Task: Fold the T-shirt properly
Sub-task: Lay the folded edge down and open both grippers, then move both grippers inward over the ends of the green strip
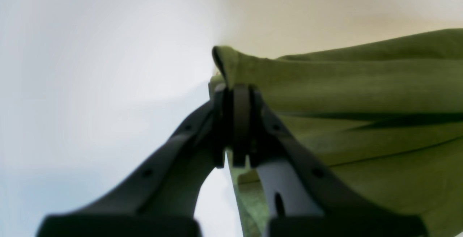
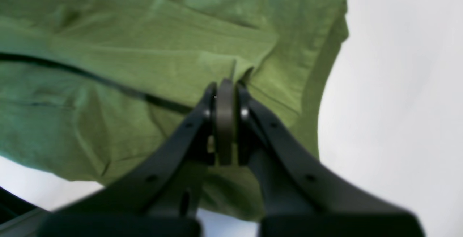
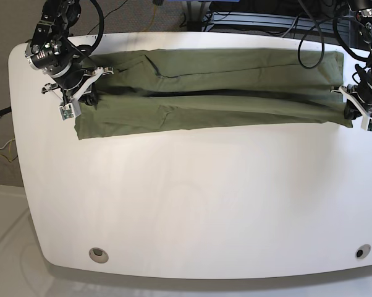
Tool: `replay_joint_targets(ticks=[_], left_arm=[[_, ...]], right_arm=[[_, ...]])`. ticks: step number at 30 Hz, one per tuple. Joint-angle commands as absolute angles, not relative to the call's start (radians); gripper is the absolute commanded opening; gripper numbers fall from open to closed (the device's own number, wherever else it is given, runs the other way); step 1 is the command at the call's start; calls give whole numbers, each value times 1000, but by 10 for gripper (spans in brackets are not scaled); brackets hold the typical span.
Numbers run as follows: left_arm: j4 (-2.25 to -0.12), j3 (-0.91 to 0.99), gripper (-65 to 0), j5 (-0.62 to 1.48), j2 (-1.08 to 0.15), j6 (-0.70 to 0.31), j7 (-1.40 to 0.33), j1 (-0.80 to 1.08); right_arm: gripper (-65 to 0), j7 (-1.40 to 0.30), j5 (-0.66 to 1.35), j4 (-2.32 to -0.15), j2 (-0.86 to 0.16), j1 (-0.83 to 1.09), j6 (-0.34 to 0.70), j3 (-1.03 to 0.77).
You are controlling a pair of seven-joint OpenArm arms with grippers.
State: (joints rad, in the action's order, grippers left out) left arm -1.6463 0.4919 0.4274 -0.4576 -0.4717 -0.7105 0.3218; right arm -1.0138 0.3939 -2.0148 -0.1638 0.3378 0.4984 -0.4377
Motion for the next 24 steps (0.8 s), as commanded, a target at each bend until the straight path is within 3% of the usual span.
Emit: replay_joint_targets(ticks=[1, 4, 8, 12, 20, 24], left_arm=[[-1664, 500, -650, 434, -476, -473, -692, 327], [-1659, 501, -595, 433, -477, -479, -689, 333], [-1661, 499, -441, 436, -479, -482, -691, 336], [-1662, 497, -360, 443, -480, -484, -690, 355], [-1688, 520, -392, 452, -480, -496, -728, 367], [-1725, 562, -415, 466, -477, -493, -769, 387]], right_arm=[[-650, -1001, 396, -2029, -170, 346, 500, -435], [-638, -999, 388, -2031, -167, 356, 502, -426], [-569, -1000, 385, -2032, -166, 365, 501, -426], [-473, -1004, 390, -2032, -169, 359, 500, -434], [-444, -1007, 393, -2034, -167, 361, 501, -434], [-459, -1006, 397, -2031, -162, 361, 500, -430]])
